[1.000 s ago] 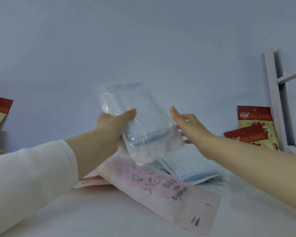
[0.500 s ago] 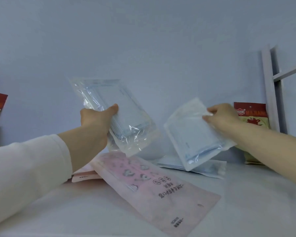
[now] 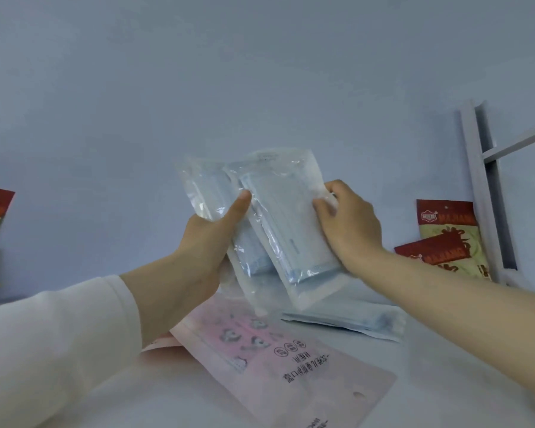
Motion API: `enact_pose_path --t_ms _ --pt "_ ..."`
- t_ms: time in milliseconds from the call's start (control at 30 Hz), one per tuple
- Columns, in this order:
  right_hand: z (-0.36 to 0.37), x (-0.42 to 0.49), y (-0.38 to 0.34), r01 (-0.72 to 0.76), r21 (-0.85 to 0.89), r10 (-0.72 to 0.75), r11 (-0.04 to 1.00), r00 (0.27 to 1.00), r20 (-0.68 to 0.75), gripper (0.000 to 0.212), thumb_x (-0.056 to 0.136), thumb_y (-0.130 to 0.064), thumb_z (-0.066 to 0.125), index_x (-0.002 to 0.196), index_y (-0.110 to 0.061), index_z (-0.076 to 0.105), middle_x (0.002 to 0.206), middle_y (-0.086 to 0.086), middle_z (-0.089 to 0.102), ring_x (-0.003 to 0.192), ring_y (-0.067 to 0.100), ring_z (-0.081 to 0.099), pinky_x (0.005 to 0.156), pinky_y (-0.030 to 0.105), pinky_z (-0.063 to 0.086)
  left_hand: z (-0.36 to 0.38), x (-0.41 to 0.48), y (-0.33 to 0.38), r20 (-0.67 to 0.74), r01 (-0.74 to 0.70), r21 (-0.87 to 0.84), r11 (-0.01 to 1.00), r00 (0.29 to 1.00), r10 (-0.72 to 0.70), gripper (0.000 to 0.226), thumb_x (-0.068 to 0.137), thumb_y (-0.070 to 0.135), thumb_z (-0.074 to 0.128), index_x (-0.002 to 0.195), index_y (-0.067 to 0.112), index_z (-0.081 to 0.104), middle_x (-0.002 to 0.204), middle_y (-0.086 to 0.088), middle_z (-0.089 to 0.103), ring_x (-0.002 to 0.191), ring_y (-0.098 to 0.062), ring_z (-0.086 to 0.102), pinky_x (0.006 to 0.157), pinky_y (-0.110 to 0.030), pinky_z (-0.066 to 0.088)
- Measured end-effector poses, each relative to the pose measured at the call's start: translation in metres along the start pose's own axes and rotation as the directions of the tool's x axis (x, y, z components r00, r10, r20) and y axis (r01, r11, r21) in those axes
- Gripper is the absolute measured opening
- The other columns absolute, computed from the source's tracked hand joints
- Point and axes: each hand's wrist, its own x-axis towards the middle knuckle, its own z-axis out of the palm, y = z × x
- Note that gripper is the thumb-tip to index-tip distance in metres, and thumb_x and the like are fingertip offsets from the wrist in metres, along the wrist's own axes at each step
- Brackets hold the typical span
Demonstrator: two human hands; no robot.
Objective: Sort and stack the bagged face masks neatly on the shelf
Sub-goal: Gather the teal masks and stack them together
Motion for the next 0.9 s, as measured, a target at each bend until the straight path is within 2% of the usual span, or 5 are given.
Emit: enact_pose_path --t_ms 300,400,533,767,900 --pt "-0.002 0.015 0.015 -0.216 0.358 0.153 0.908 0.969 0.196 0.032 0.098 -0.034 0.041 0.106 -0.011 0.063 0.100 0.003 0.066 0.091 0.023 0.057 0.084 0.032 0.045 -0.006 0.002 0.001 -0.046 -0.046 0.029 0.999 0.998 0.047 0.025 0.080 0.025 0.073 0.097 0.010 0.064 0.067 -0.001 0.066 0.045 -0.011 0.062 0.039 -0.018 0.046" --pt "-0.008 0.009 0.057 -0.402 -0.045 0.365 0.915 0.774 0.517 0.065 0.093 -0.052 0.042 0.136 -0.004 0.042 0.141 0.009 0.046 0.124 0.026 0.047 0.106 0.036 0.034 -0.014 0.010 0.001 -0.151 -0.049 0.033 0.998 0.987 0.054 0.033 0.078 0.028 0.074 0.100 0.006 0.062 0.067 -0.003 0.061 0.049 -0.017 0.058 0.045 -0.021 0.043" --pt "-0.005 -0.021 0.075 -0.048 -0.602 0.566 0.797 0.408 0.717 0.097 0.073 -0.071 0.055 0.143 -0.009 0.031 0.148 0.006 0.035 0.130 0.024 0.039 0.105 0.030 0.033 -0.019 0.018 -0.006 -0.206 -0.044 0.044 0.998 0.977 0.052 0.044 0.077 0.027 0.074 0.112 0.006 0.059 0.073 -0.002 0.060 0.055 -0.017 0.058 0.046 -0.021 0.040" --pt "-0.001 -0.022 0.071 -0.176 -0.612 0.634 0.771 0.304 0.711 0.100 0.073 -0.073 0.053 0.144 -0.007 0.027 0.150 0.012 0.031 0.135 0.029 0.035 0.109 0.036 0.033 -0.022 0.025 -0.012 -0.234 -0.059 0.039 0.997 0.970 0.067 0.053 0.073 0.029 0.077 0.118 0.009 0.056 0.094 -0.007 0.066 0.068 -0.021 0.063 0.053 -0.025 0.044" --pt "0.001 -0.027 0.069 -0.076 -0.635 0.602 0.769 0.422 0.678 0.086 0.082 -0.070 0.043 0.138 -0.006 0.038 0.145 0.008 0.041 0.130 0.025 0.040 0.101 0.029 0.031 -0.024 0.028 -0.014 -0.247 -0.069 0.040 0.997 0.966 0.077 0.052 0.074 0.028 0.076 0.118 0.009 0.056 0.093 -0.006 0.066 0.070 -0.020 0.063 0.054 -0.025 0.044"
